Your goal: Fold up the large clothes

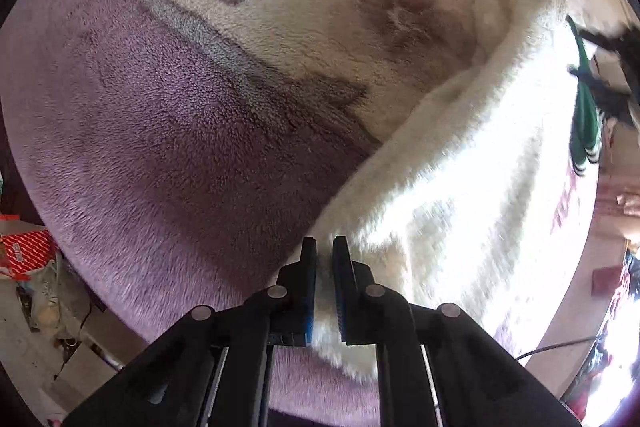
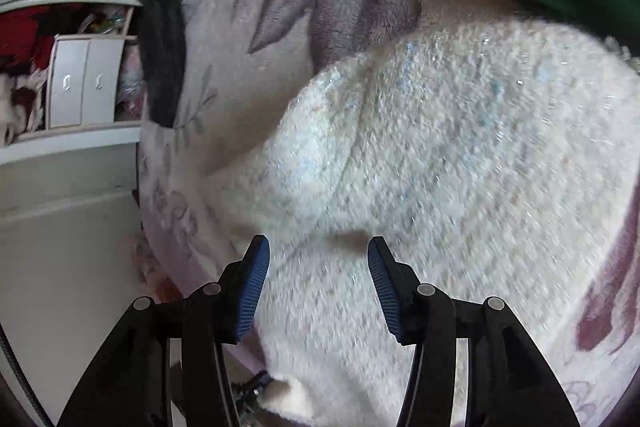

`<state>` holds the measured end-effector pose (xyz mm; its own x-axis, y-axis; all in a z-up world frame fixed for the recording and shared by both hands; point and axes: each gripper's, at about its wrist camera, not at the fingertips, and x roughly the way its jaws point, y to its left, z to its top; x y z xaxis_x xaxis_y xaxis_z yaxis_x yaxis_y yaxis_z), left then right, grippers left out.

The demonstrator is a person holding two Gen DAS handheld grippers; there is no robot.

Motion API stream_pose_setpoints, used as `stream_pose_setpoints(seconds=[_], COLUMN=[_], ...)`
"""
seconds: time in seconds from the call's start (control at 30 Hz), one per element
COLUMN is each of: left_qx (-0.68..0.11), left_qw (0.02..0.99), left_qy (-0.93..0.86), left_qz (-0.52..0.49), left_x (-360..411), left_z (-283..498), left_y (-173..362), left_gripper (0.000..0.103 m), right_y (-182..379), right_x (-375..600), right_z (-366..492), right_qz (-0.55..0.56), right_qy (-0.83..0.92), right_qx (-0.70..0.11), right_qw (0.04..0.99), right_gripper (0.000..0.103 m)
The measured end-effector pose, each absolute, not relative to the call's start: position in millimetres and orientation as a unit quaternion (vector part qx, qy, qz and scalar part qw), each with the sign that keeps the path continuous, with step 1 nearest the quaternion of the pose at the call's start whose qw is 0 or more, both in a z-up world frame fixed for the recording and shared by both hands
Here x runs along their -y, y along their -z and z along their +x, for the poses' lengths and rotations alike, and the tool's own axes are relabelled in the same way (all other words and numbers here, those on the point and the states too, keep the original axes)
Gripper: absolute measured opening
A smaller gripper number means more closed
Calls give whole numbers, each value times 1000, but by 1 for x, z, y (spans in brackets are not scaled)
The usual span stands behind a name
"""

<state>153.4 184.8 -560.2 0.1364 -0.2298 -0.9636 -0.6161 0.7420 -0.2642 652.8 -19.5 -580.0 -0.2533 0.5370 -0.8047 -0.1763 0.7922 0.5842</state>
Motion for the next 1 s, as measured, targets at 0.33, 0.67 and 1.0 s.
stream_pose_setpoints(seconds=[0.33, 0.67, 1.0], left_qx=[-662, -669, -660], left_qw=[620, 630, 597], left_qy=[-113, -28, 75], left_qz=[-405, -394, -450], left_x=[-185, -205, -203], left_z=[149, 149, 179], left_y=[567, 572, 600], left_gripper=[20, 19, 56], right_y=[643, 684, 672], right_x=[172, 150, 146], right_z=[436, 329, 297], right_qz=[208, 209, 269], right_qy=[-208, -141, -70], right_qx=[-826, -857, -842], right_qw=[481, 449, 463], right_gripper=[75, 75, 75])
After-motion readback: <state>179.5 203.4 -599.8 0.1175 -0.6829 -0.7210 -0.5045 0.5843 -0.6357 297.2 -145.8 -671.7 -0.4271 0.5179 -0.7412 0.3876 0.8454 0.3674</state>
